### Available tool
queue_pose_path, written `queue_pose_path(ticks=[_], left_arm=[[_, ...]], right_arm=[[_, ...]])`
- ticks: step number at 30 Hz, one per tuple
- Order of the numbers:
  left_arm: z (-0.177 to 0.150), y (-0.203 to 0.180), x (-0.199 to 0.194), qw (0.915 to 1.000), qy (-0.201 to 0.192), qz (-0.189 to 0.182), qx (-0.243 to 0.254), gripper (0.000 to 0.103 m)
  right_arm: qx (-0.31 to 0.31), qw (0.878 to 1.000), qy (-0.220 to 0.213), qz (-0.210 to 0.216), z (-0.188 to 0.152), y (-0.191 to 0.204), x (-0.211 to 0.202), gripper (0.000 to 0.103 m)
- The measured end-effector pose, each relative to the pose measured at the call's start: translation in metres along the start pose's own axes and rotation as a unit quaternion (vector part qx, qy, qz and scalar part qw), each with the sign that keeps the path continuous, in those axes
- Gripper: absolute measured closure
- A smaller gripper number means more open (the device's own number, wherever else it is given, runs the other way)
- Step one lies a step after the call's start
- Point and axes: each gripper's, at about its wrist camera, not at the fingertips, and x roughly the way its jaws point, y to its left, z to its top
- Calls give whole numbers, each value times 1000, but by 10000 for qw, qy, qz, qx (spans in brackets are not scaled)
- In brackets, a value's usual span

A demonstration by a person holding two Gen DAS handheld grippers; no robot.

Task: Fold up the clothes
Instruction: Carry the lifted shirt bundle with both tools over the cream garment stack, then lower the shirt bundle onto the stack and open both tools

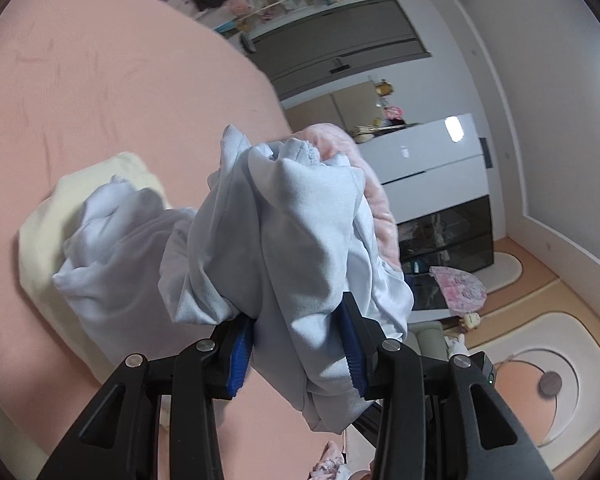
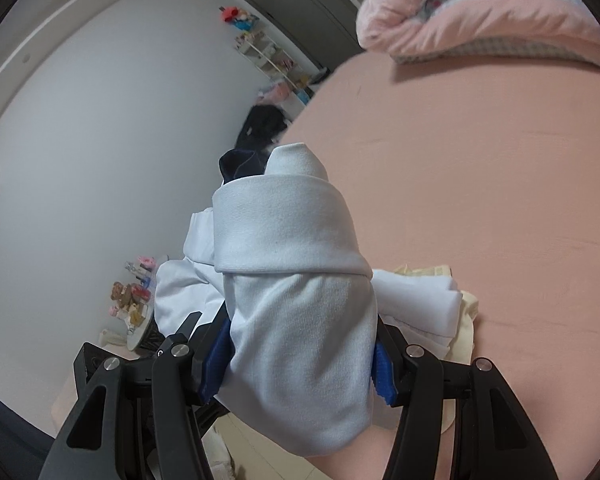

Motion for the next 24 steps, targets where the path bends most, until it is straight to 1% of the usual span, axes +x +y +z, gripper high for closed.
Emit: queue_pose_path(ticks=[4,6,8,10,12,15,16,17,21,23,24], left_arm=[[-2,5,8,9998,21,197,48,66],[-2,13,8,9995,46,298,55,66],[-5,24,11,9990,86,443,-15,66],[-7,37,14,9984,98,539,-172,66],[-10,52,16,9978,48,517,-404,66],[-14,67,17,9968,43,287,-746,66],[-15,70,17,9966,43,257,-776,66],[-16,71,17,9966,44,245,-786,66],[-16,65,17,9976,98,428,-535,64],[-16,59,14,9976,111,538,-420,60],[-17,57,12,9975,102,592,-381,56]], right_arm=[[168,9998,131,53,-3,-15,16,45],[271,9994,196,105,-6,-23,23,45],[424,9984,360,118,-8,-33,32,44],[491,9973,547,5,-12,-42,43,44],[457,9969,630,-97,-16,-48,52,44],[448,9966,674,-140,-17,-54,58,44],[415,9968,670,-139,-16,-54,59,44],[389,9969,665,-137,-16,-55,60,44],[564,9963,649,-97,-19,-63,63,42],[752,9952,630,-5,-22,-71,64,41],[829,9946,618,37,-23,-73,64,41]])
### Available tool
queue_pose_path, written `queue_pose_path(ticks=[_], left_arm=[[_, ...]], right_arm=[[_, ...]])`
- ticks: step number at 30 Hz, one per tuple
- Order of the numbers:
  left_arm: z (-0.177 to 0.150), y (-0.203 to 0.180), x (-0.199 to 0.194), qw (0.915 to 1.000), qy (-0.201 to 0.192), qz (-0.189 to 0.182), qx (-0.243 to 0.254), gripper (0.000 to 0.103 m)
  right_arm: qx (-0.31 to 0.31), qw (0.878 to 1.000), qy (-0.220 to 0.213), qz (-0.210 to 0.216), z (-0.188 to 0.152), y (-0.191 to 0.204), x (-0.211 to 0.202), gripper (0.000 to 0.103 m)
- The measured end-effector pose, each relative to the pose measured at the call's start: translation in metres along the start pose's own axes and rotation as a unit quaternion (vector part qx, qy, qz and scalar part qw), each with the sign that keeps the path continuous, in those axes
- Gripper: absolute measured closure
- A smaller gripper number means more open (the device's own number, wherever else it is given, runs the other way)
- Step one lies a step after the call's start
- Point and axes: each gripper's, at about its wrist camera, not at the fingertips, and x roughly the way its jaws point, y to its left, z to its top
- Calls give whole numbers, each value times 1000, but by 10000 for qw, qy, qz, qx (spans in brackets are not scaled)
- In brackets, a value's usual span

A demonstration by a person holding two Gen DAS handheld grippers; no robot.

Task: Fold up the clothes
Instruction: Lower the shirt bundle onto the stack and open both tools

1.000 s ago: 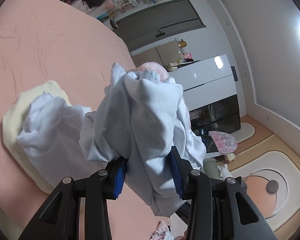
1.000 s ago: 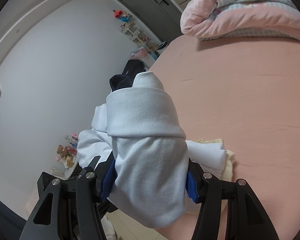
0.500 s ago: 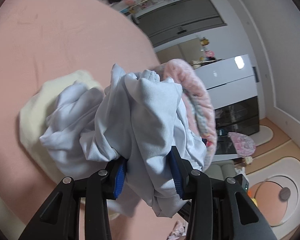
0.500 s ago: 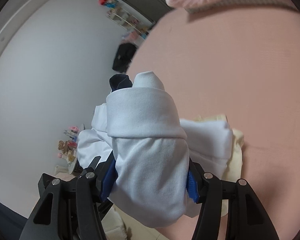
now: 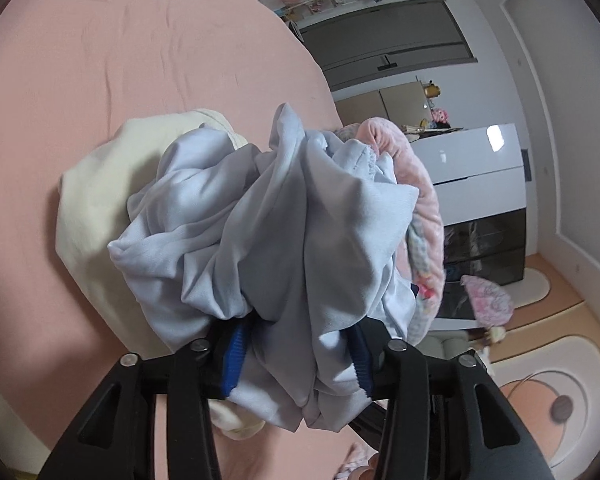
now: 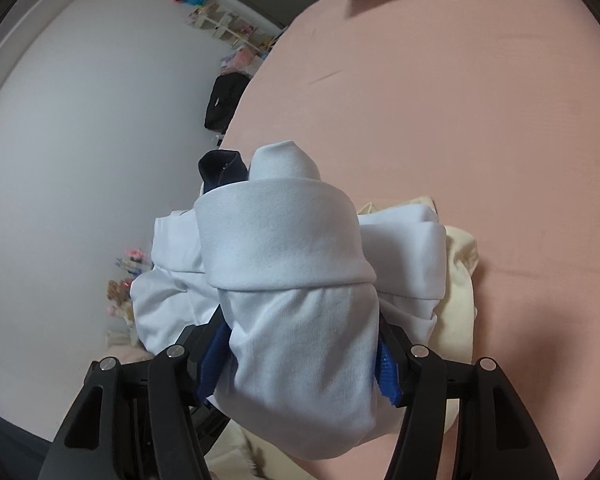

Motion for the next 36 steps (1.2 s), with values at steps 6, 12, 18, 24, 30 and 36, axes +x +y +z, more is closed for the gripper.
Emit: queue_pose_path(ticks=[6,12,18,24,30,36], left_arm=[[2,-16,-9,9978,37,547,379,47],[8,-42,-40,9894,-193,1042,988,37],[31,-62,-64,9812,-273,1293,1404,24],[58,-103,-41,9561,-223,1835,2275,21],[74,-124,4,9389,276,2057,2745,21],[76,-117,54,9235,813,2442,2844,21]], right_arm=[[-124,9997,-137,-174,-3,9,-9,27],[138,9979,-578,-247,-9,4,-39,23],[554,9934,-1008,22,-6,-16,-60,22],[68,9951,-978,-128,1,3,-48,22],[-385,9937,-849,-620,-1,10,-42,22],[-238,9947,-854,-530,10,9,-39,22]])
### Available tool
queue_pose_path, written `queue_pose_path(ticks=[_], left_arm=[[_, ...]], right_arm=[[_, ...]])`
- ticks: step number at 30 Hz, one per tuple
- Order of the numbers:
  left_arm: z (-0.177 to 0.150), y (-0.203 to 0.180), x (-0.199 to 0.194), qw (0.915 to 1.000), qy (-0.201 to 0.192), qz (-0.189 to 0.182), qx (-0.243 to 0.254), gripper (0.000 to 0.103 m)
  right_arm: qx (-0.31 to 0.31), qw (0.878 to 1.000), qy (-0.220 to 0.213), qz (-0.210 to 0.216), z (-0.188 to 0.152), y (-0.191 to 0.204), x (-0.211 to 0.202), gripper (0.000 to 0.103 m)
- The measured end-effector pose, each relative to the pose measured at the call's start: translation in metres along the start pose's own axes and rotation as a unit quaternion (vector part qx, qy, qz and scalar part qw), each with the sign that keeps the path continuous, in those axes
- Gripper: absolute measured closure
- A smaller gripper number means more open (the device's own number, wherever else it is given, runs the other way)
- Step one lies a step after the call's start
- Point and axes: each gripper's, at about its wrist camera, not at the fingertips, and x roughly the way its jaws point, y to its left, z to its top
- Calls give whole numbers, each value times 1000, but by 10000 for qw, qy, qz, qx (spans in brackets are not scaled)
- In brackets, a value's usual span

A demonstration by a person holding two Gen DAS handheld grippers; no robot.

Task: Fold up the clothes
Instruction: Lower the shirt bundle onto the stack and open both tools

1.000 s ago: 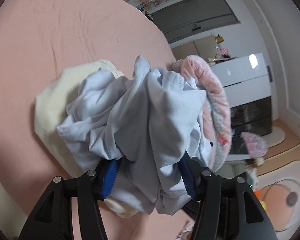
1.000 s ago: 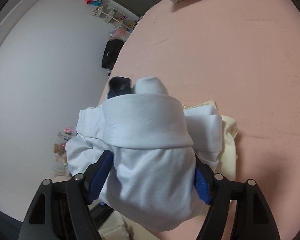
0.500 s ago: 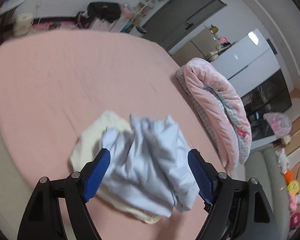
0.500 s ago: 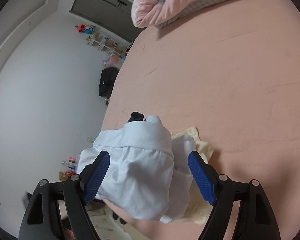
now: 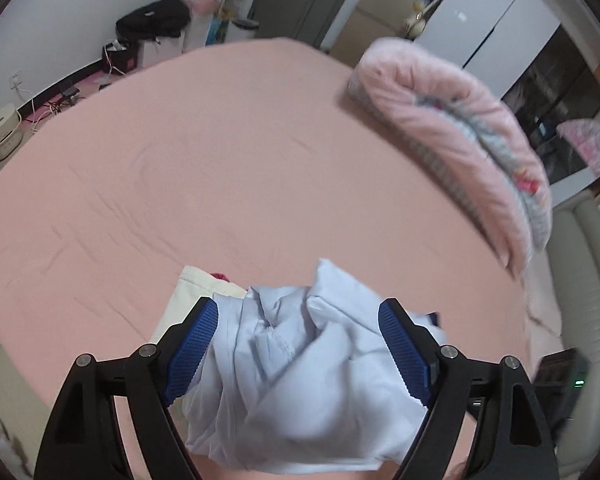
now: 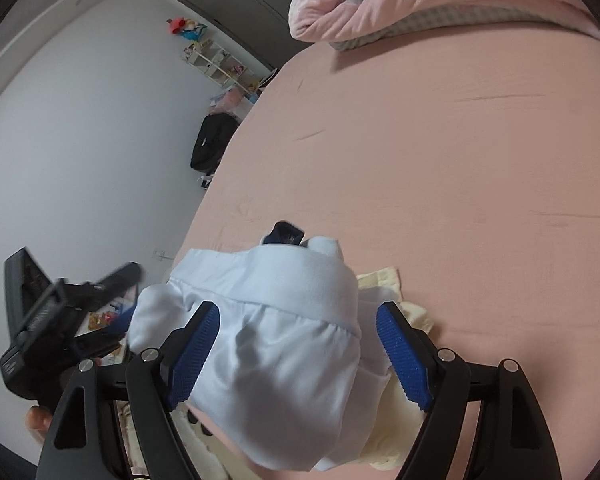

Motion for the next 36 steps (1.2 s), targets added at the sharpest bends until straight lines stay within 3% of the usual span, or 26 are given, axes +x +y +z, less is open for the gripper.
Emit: queue_pose_path(ticks=[5,9,15,18,28,36], left_arm=[[-4,7,12,9998,185,-70,-89,21],[-10,21,22,9981,533,110,-302,21],[-28,57,27,9918,678,-465,-981,20],[-39,68,27,9897,664,-626,-1100,18],[-51,67,31,9930,465,-378,-1017,3],[-52,69,23,9920,381,-354,-1150,2]], right_arm=[[7,10000,-99,-6,2,-3,-5,22],[35,9999,-81,-104,3,-6,5,22],[165,9998,61,-49,0,-6,22,22],[228,9997,123,0,-5,-7,30,22],[352,9975,453,-405,-20,-20,49,17],[349,9980,441,-283,-23,-19,49,12]])
